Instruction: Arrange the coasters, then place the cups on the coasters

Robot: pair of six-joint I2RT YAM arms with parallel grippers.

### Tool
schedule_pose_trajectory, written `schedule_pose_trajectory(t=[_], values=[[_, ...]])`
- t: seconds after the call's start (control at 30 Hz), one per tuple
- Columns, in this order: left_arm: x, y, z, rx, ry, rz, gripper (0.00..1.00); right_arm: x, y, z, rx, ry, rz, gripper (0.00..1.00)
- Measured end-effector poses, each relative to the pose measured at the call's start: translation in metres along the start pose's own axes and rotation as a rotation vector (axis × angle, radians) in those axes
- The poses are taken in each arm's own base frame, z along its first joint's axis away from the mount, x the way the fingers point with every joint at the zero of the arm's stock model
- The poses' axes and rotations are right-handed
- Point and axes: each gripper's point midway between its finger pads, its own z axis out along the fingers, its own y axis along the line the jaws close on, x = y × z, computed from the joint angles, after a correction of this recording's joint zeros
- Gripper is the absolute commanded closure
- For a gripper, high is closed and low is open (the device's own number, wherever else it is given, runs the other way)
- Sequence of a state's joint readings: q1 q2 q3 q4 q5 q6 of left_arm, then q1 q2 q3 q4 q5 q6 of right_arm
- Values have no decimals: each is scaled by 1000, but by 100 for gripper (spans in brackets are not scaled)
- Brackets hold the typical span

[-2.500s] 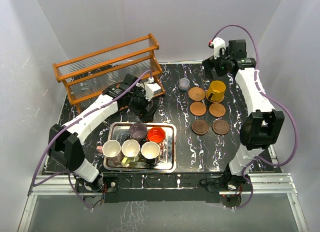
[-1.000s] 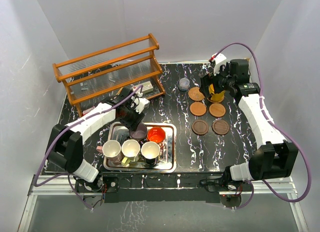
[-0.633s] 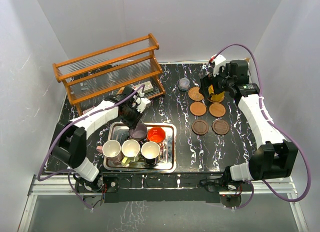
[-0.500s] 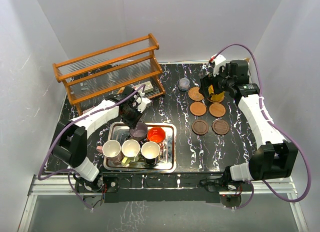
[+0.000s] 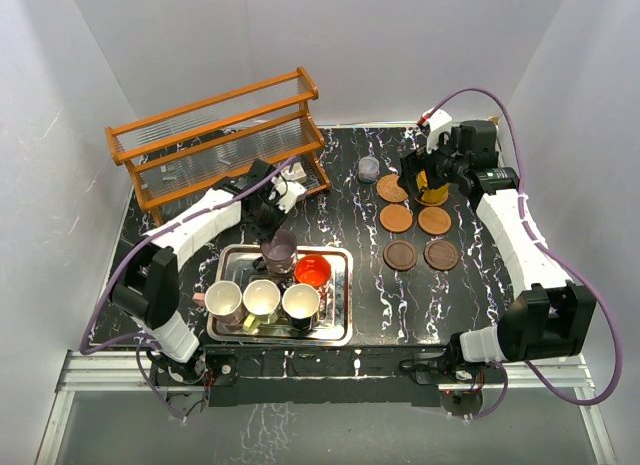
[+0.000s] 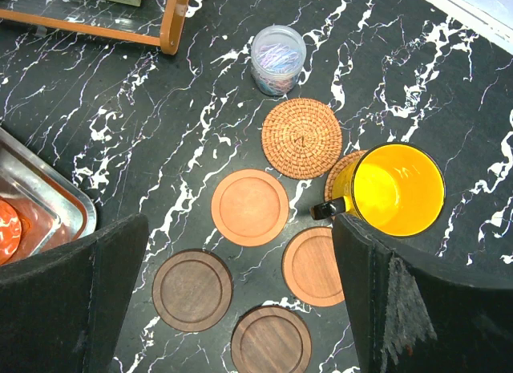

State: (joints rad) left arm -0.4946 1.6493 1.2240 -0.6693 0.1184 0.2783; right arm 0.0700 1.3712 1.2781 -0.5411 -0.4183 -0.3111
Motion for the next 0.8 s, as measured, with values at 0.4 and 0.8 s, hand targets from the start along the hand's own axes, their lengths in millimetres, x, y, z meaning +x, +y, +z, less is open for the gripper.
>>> schedule_pose_trajectory(t=[0.4,0.8], values=[[-52,28,-33,-127,-131,31,100,-3,9,1,-38,-12,28,3],[-151,37,-62,-119,-374,-93,100,-40,51,20,-129,-88,67,7]])
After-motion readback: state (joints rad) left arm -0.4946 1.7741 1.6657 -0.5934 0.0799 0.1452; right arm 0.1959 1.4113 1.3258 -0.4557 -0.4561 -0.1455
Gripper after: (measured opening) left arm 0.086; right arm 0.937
